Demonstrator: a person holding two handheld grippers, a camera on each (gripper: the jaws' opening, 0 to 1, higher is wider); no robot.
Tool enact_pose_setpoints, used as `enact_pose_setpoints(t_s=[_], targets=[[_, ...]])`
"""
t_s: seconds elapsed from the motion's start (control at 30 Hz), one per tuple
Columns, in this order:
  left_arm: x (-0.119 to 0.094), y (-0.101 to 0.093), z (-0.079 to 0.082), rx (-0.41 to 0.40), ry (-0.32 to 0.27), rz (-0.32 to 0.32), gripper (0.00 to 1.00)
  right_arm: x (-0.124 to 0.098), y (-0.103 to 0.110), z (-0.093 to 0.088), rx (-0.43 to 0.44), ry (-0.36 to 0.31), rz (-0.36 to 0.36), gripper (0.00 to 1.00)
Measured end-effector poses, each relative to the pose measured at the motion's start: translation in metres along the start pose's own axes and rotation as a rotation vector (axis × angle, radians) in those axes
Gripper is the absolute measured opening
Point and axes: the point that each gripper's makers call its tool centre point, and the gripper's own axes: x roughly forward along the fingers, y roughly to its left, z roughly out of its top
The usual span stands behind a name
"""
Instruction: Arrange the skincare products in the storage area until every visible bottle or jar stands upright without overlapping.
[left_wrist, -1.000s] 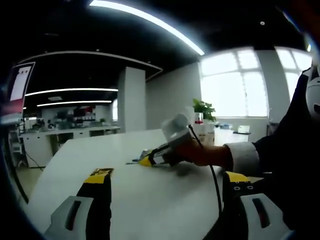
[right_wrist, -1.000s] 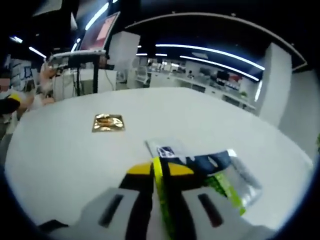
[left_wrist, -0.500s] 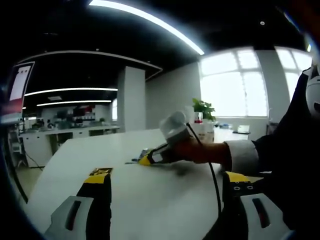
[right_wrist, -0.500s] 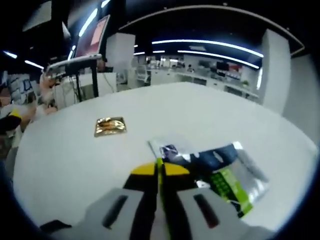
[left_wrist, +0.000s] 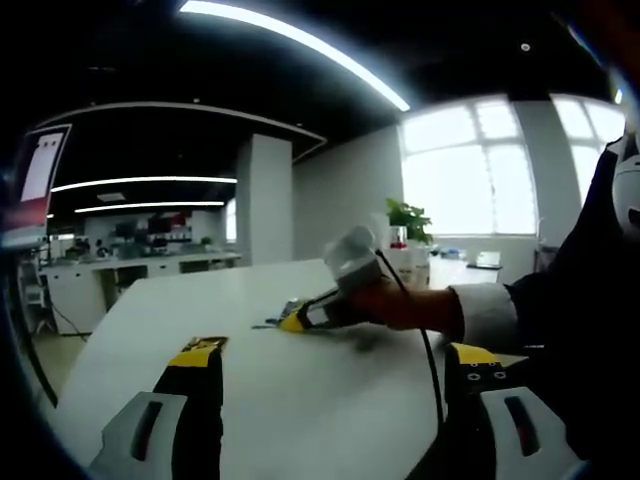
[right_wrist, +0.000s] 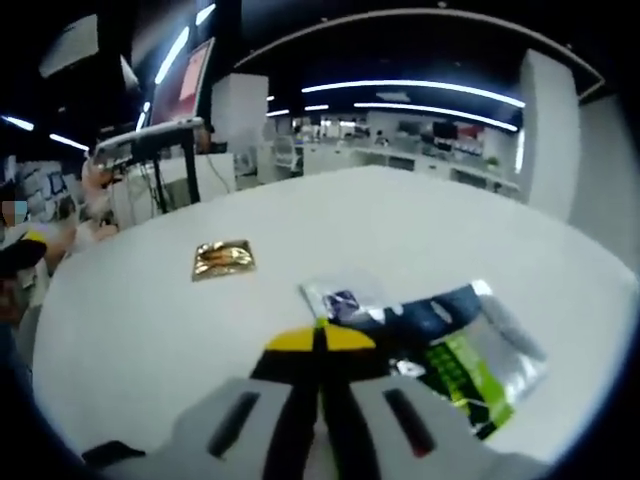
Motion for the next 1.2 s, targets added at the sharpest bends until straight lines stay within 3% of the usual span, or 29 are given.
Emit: enact_pose_setpoints(t_s=[0.53, 0.83, 0.97, 1.2], targets=[[-0.001, 0.003, -0.002, -0.006, 0.005, 0.009, 0.93, -0.023, 0.016, 0.020, 0.016, -0.092, 0.030, 0.00], [-0.002, 0.003, -0.003, -0.006, 0.004, 0.006, 0.93, -0.027, 0.009, 0.009, -0.092, -0.040, -0.017, 0.00], [-0.001, 0.002, -0.004, -0.004, 0.009, 0.005, 0.93, -0.025, 0.008, 0.004, -0.144, -0.027, -0.035, 0.08], [-0.002, 0.002, -0.004, -0.004, 0.009, 0.005, 0.93, -0.017, 0.010, 0.010, -0.365, -0.010, -0.075, 0.10]])
